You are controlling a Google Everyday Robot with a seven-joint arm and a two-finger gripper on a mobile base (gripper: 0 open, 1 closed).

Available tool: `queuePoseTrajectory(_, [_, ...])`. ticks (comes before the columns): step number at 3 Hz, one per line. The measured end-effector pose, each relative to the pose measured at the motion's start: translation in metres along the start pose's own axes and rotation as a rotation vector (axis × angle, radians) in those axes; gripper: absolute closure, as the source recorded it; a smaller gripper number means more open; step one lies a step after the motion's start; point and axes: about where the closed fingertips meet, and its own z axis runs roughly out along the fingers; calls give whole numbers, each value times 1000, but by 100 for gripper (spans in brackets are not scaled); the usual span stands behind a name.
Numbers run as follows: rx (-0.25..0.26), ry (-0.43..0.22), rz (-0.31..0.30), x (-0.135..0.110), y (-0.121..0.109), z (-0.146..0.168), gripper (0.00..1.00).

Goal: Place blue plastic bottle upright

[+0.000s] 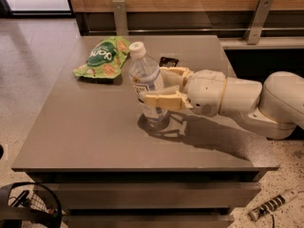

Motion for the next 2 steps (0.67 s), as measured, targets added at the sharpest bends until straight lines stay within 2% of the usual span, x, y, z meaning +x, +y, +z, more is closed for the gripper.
queuePoseTrajectory(2, [16,-60,62,31,1,0,100])
